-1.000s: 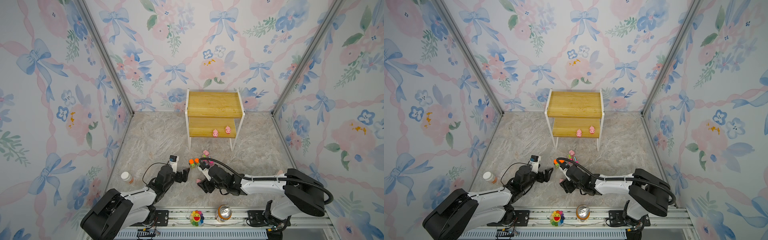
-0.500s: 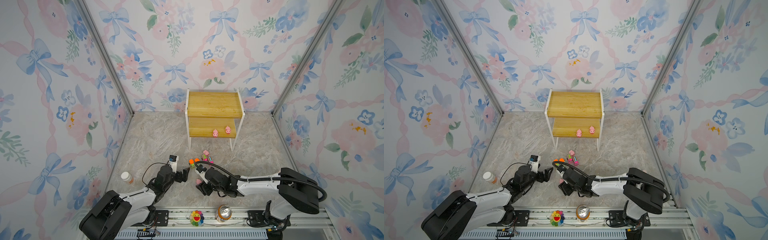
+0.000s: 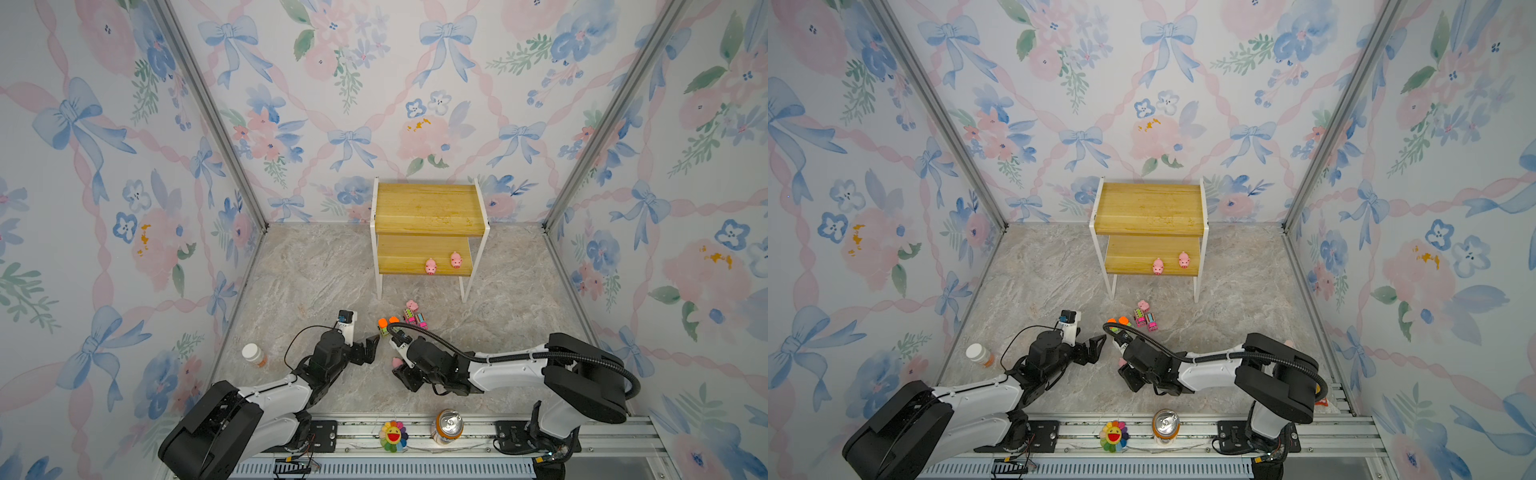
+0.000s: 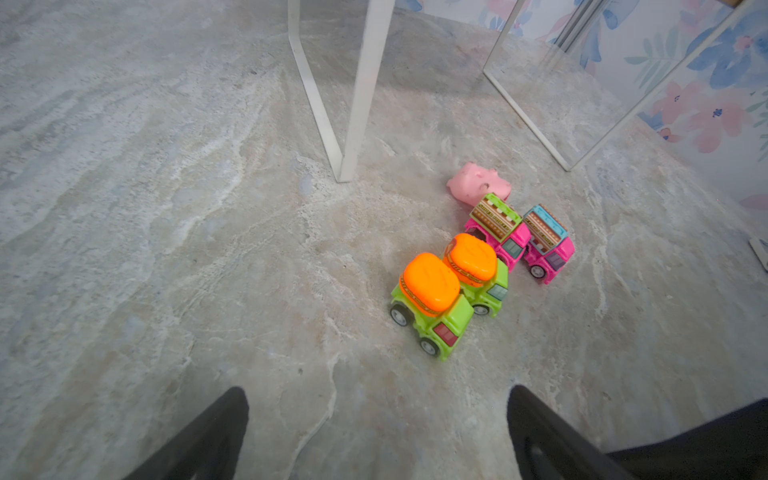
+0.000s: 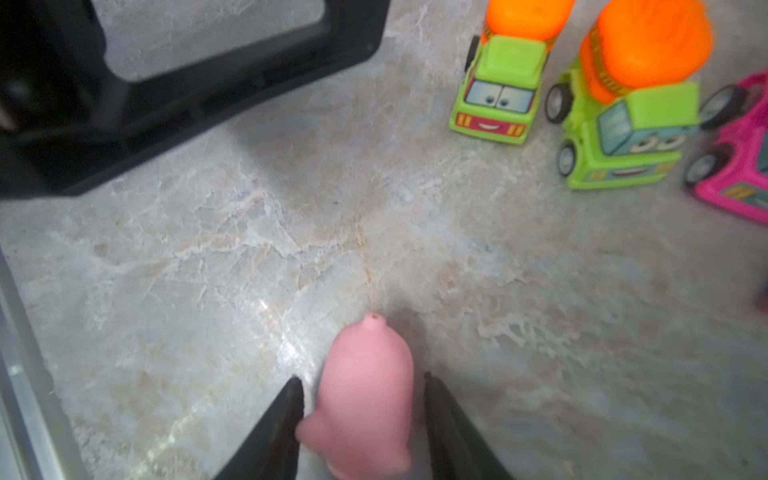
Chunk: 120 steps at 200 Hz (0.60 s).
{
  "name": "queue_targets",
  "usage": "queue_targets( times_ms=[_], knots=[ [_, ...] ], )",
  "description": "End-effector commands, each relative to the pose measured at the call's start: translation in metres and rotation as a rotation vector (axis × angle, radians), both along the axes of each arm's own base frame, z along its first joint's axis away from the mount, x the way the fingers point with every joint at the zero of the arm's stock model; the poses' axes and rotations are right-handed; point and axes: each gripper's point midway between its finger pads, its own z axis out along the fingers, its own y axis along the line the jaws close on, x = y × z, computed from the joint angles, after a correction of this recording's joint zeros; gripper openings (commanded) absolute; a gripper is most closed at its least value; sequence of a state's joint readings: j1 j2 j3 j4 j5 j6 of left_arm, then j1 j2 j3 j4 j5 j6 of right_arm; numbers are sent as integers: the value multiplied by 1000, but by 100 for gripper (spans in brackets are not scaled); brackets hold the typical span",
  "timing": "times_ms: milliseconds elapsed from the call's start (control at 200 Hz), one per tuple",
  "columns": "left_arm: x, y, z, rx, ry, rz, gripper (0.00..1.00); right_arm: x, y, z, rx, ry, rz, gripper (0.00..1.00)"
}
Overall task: Place and organize the plastic toys onto the shelf
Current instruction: 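Lower the right gripper around the pink pig on the table and close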
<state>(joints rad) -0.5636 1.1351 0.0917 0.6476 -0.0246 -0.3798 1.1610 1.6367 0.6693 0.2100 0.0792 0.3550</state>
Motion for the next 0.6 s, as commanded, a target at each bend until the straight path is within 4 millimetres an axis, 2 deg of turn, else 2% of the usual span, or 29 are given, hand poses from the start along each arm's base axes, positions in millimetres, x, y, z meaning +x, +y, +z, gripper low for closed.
queue_targets(
  times_ms=[0, 410, 595],
  knots=[
    [-5, -1, -4, -10, 15, -7, 98, -5, -1, -6, -3, 6, 0, 43],
    [-6, -1, -5, -9, 18, -9, 98, -9, -6, 3, 32, -12, -17, 32],
    [-6, -1, -4, -11, 14, -9, 98, -8, 0, 20, 77, -47, -20, 31]
  ],
)
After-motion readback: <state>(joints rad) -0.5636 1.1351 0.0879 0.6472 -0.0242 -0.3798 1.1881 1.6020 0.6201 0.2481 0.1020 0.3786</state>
